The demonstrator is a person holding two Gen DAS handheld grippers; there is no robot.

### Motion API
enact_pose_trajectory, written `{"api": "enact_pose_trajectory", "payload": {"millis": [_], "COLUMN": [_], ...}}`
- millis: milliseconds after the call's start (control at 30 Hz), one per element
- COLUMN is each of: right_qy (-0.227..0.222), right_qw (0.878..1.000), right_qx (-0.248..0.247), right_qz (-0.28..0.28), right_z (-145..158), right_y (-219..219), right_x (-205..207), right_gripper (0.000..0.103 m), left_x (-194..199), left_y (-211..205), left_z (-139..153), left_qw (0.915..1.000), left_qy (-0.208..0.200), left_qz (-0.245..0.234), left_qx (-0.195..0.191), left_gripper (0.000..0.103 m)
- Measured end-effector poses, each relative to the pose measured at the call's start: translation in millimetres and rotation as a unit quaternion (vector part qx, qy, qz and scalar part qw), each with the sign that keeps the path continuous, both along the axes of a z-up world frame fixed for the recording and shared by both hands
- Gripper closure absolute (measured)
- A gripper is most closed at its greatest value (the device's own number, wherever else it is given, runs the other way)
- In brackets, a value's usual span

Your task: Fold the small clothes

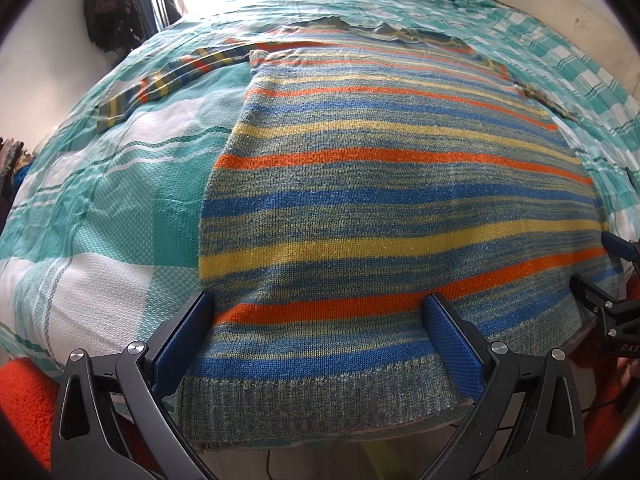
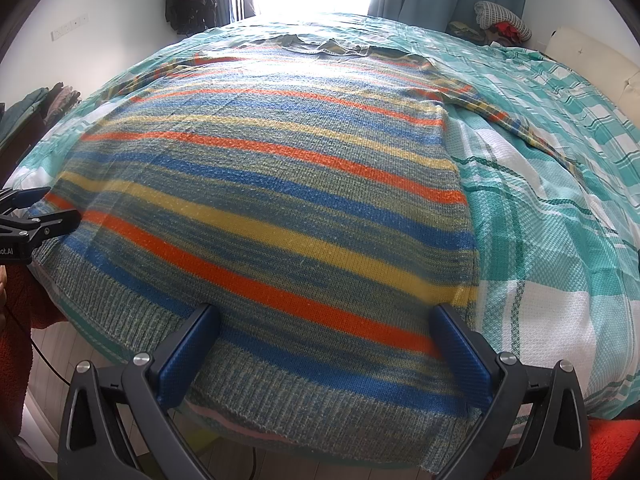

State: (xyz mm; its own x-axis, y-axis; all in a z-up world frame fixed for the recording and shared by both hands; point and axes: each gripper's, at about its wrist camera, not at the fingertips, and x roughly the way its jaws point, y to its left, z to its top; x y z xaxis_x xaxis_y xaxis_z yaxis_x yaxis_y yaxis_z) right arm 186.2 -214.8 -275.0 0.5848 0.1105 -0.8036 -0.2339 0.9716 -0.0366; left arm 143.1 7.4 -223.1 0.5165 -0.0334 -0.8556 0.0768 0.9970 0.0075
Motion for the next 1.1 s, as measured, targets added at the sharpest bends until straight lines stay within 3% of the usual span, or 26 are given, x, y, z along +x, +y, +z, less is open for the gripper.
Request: {"api": "enact_pose_trajectory", "payload": {"millis": [1100], "right_qy": [-0.002], "right_qw": [1.0], "right_qx": [-0.006], "right_qz": [0.001], "right_z": [-0.2], "right_y": [2.0], "right_x": [0.2], "right_gripper": [0.0], "left_x": [0.2], "left_y": [-0.3], "left_z": [-0.2], "left_qw": [1.0], "left_qy": [0.0], "left_qz": [0.0], "left_qx": [0.0], "left_gripper": [0.0]}}
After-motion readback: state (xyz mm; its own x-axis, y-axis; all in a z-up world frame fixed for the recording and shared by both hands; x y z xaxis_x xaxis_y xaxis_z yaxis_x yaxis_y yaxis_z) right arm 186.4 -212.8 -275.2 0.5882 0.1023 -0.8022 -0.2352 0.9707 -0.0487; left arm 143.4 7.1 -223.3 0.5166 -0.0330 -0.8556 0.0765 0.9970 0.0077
